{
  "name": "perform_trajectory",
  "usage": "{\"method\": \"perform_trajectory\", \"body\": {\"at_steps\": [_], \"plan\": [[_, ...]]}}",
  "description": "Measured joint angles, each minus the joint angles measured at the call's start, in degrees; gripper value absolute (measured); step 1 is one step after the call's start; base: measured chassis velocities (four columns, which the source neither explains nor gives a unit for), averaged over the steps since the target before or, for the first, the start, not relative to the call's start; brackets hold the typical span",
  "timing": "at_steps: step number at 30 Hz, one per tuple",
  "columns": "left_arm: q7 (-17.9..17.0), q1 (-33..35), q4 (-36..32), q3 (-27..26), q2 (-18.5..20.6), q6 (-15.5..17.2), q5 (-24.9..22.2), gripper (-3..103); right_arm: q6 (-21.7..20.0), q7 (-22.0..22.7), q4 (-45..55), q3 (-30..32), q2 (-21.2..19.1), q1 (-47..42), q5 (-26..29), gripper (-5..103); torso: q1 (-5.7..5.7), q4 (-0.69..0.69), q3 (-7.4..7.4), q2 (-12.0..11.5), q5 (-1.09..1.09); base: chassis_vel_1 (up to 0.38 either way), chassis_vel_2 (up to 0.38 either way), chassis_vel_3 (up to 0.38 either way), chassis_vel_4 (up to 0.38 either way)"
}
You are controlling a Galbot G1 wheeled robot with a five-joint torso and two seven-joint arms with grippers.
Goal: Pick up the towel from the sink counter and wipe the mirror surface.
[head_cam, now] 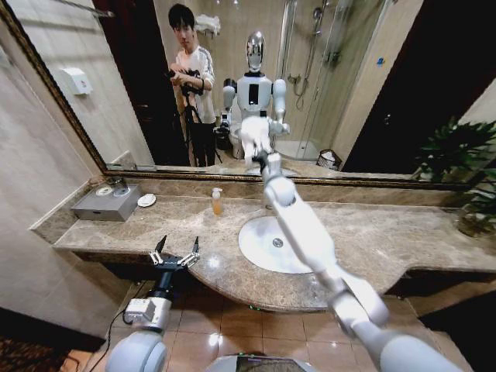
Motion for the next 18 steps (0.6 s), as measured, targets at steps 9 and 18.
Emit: {"method": "perform_trajectory", "body": {"at_steps": [9,18], "plan": [[0.0,0.0,0.0,0.0,0.0,0.0,0.0,100,-2.7,2.0,15.4,0.4,-7.9,-9.5,2.9,9,0.00,-0.02,0.00,0.0,0.01,0.000,0.000,0.000,0.000],[0.0,0.0,0.0,0.0,0.0,0.0,0.0,100,-8.5,5.0,36.9,5.4,-24.7,-23.7,15.1,9,-0.01,0.00,-0.01,0.0,0.03,0.000,0.000,0.000,0.000]]}}
